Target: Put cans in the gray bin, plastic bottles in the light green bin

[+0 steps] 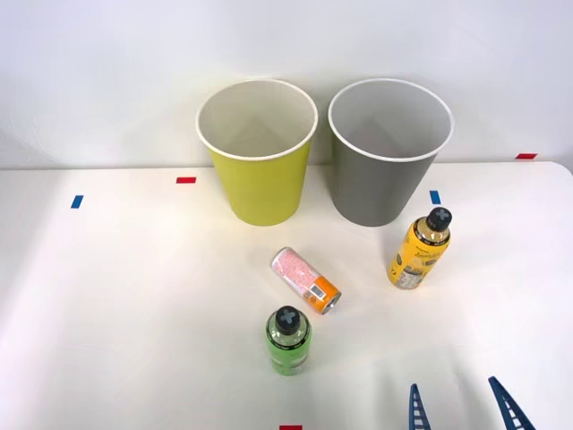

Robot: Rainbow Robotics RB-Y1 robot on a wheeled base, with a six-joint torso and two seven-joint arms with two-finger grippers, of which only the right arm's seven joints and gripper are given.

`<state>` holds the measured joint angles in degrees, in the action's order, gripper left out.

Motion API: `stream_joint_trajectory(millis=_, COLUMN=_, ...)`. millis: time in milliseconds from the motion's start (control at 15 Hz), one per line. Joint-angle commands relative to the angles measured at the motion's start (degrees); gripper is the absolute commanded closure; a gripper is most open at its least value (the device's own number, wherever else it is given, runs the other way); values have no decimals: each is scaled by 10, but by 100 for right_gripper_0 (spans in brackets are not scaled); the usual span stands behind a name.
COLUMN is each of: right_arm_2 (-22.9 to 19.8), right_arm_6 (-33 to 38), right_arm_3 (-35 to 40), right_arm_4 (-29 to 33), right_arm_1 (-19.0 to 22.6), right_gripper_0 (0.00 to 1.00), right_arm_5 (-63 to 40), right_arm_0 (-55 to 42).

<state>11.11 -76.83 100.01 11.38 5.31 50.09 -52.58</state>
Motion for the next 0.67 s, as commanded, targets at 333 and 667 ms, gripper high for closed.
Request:
stream_joint_trajectory(millis=333, right_arm_2=8, right_arm_6=-14, right_arm_3=1, right_arm_4=-2, right_arm_1=-1, right_gripper_0=0, right_arm_5=12, right_arm_0=-23)
stream_joint_trajectory(millis=667, right_arm_2=8, right_arm_6=-14, right_arm_3=1, right_arm_4=-2, right_arm_1=-1, right_gripper_0=0, right_arm_5=12, right_arm_0=-23)
